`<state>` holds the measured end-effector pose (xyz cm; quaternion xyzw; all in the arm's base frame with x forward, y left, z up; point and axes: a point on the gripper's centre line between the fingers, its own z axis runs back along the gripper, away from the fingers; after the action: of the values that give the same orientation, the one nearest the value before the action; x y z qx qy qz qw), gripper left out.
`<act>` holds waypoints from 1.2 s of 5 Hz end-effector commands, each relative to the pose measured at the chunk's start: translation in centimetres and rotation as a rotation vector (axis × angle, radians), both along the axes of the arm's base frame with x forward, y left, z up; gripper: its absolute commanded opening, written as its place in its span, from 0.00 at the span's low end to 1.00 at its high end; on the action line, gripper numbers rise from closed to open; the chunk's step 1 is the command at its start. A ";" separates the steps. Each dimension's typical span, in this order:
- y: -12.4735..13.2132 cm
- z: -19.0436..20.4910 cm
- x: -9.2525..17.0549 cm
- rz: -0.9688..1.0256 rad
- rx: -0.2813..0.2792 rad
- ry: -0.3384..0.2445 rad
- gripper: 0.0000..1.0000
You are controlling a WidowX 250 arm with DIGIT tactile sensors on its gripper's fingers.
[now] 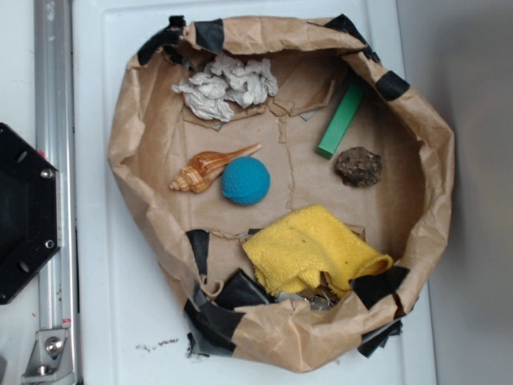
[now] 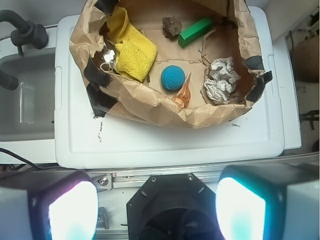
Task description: Grab the green block.
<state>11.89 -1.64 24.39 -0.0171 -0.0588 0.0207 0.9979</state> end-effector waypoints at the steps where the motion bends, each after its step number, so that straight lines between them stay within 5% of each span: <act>1: 0.0 0.0 0.0 0.000 0.000 0.000 1.00; 2: 1.8 -1.6 4.0 0.086 -0.015 -0.071 1.00; 3: 2.1 -4.5 8.3 0.245 -0.037 -0.052 1.00; 4: 3.2 -7.8 11.4 0.437 -0.007 -0.115 1.00; 5: 4.4 -10.7 12.8 0.668 0.022 -0.197 1.00; 6: 6.1 -12.6 12.5 0.799 0.038 -0.199 1.00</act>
<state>24.50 2.85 10.90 0.0270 -0.1417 0.3905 0.9092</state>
